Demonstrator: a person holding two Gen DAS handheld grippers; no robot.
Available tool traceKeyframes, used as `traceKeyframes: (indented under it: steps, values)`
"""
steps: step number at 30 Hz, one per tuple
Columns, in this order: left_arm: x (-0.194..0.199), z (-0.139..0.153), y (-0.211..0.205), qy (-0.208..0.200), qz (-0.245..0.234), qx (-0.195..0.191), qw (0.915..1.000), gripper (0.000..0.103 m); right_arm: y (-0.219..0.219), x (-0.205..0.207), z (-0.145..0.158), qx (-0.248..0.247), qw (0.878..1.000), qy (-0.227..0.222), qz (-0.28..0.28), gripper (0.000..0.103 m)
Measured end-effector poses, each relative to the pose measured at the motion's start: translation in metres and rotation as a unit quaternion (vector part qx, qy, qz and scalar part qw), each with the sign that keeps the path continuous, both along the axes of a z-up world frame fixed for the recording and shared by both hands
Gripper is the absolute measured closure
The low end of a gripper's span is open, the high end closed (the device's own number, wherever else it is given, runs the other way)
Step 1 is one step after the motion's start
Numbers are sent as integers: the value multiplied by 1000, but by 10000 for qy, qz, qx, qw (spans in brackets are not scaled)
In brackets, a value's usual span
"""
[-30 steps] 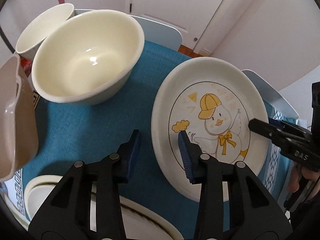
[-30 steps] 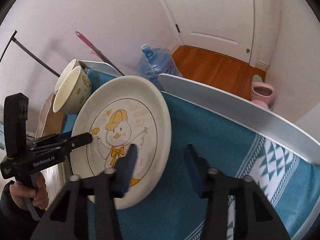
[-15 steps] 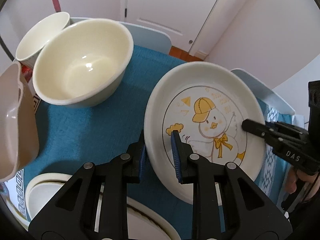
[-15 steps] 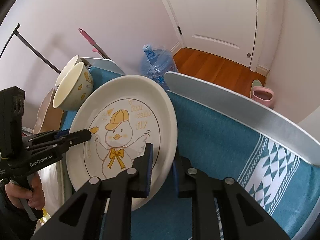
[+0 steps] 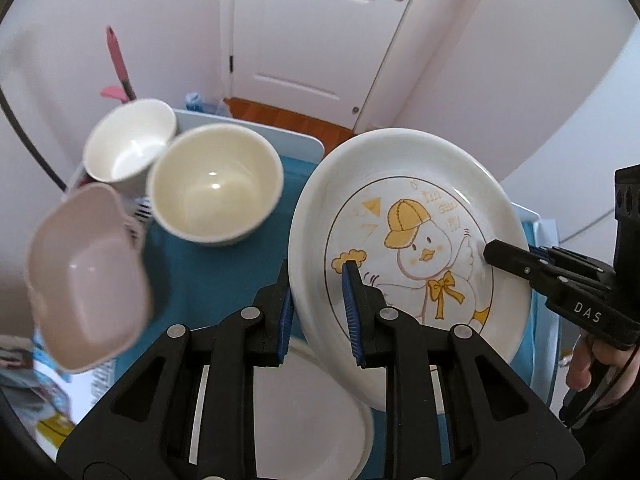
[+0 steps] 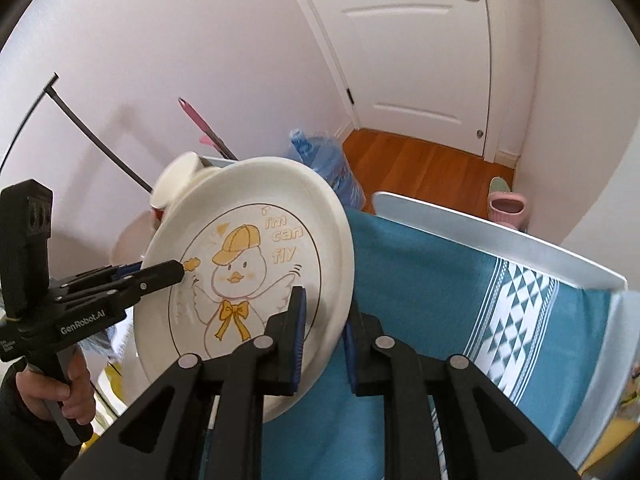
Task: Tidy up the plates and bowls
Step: 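Carry the duck-print plate with both grippers and lower it onto the stack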
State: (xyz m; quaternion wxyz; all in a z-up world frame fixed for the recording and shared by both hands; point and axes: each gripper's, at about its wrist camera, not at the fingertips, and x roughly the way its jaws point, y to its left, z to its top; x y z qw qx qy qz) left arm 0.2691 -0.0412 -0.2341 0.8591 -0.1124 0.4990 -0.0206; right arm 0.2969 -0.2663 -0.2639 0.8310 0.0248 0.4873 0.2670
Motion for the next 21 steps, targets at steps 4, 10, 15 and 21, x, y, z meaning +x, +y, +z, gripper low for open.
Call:
traceKeyframes:
  steps: [4, 10, 15, 21]
  values:
    - [-22, 17, 13, -71, -214, 39, 9997, 83, 14, -29, 22, 58, 9998, -121, -156, 87]
    - [-50, 24, 44, -47, -481, 104, 9988, 83, 39, -76, 28, 74, 9989, -162, -441, 87]
    - [-75, 8, 56, 103, -726, 114, 9972, 82, 56, -110, 12, 97, 9973, -13, -721, 87]
    - [-94, -25, 73, 311, -981, 77, 9947, 82, 71, -145, -14, 36, 9947, 190, -1007, 87]
